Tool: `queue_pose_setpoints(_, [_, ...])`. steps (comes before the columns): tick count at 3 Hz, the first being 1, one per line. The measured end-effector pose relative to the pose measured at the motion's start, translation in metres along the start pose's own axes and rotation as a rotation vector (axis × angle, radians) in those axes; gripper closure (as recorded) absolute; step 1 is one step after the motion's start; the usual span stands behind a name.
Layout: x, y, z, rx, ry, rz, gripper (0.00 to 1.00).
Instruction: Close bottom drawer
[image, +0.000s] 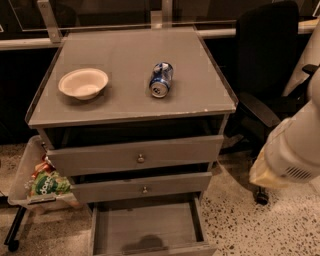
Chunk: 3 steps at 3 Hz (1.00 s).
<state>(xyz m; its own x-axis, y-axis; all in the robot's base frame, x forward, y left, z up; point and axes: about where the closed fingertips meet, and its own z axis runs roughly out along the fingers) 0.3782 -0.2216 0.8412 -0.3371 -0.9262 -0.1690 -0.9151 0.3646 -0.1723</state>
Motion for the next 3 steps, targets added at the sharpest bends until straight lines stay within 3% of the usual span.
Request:
queue_pose_setpoints(1, [0.027, 0.03, 0.085, -0.066, 0.039, 0.073, 1.0])
queue_pose_setpoints(2, [0.043, 0.056, 0.11, -0.116, 0.071, 0.081, 1.0])
queue_pose_setpoints(3, [0.043, 0.056, 0.11, -0.117, 0.071, 0.081, 1.0])
